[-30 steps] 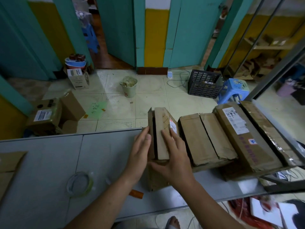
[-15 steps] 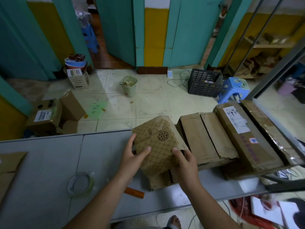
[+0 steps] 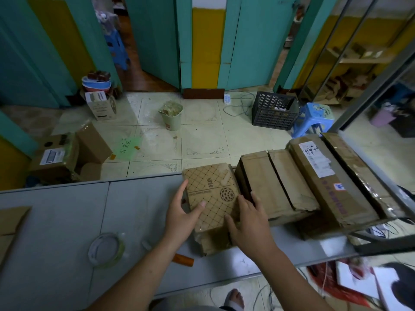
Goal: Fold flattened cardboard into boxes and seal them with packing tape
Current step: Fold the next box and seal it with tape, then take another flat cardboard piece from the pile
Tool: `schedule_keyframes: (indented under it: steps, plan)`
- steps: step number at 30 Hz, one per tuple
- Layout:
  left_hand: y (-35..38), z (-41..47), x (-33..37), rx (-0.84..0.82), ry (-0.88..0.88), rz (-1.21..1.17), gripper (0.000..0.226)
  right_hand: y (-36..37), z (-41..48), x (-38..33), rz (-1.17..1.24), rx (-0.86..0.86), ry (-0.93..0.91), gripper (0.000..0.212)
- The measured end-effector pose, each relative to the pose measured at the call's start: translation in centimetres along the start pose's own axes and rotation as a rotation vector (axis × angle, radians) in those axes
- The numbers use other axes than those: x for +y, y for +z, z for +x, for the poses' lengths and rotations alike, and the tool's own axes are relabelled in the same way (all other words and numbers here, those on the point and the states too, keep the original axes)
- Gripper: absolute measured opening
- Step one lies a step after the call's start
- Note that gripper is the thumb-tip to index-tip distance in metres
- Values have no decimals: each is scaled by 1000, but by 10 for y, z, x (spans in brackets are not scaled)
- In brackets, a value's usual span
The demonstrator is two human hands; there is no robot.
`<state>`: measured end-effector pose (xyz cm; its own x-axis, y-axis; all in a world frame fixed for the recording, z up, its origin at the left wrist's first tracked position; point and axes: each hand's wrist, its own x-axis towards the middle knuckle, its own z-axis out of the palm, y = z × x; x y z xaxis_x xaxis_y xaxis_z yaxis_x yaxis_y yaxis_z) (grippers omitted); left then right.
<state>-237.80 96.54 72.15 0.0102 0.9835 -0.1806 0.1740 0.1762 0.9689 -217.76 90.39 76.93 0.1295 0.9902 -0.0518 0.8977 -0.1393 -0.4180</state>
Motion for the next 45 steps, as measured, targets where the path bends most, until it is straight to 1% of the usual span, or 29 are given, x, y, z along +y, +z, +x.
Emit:
schedule_keyframes:
  steps: [2, 3, 6, 8, 12, 14, 16, 19, 21, 24, 27, 30, 35, 38, 41, 43, 45]
  plan:
    - [4, 2, -1, -14, 4, -1, 78, -7, 6, 0, -33, -5, 23, 59]
    - [6, 2, -2, -35, 6, -6, 78, -11, 9, -1, -76, -9, 39, 58]
    - [13, 4, -1, -88, 15, 6, 79, -22, 17, -2, -293, -64, 53, 73]
    - [16, 6, 0, -118, 23, 5, 76, -27, 20, -1, -385, -86, 32, 80]
    - [15, 13, -1, -217, 3, 43, 79, -32, 24, 3, -404, -90, 27, 84]
    - [11, 15, 3, -246, 14, 94, 77, -30, 25, 2, -394, -118, 30, 87]
    - [6, 18, 10, -246, 54, 212, 78, -29, 25, 0, -356, -134, 25, 89]
    - [-9, 29, 25, -250, 151, 536, 86, -33, 27, -5, -262, -82, -35, 82]
    - [-22, 35, 39, -238, 230, 729, 84, -38, 32, -15, -229, -45, -96, 75]
    - [-50, 35, 57, -142, 316, 885, 81, -43, 47, -41, -188, -32, -201, 73]
    - [-95, 31, 64, -19, 320, 984, 80, -35, 67, -82, -170, -49, -329, 78]
    - [-151, 20, 61, 98, 250, 1048, 79, -12, 87, -136, -210, -70, -480, 82]
    - [-262, -16, 37, 323, 81, 1048, 77, 40, 103, -240, -232, -164, -747, 82]
    - [-333, -52, 7, 440, -92, 972, 75, 81, 107, -301, -255, -239, -887, 82]
    - [-390, -90, -31, 573, -276, 919, 72, 128, 111, -358, -287, -327, -967, 82]
    - [-419, -109, -56, 599, -440, 868, 77, 161, 113, -394, -309, -384, -991, 83]
    - [-445, -124, -83, 592, -556, 762, 80, 196, 115, -427, -321, -446, -997, 84]
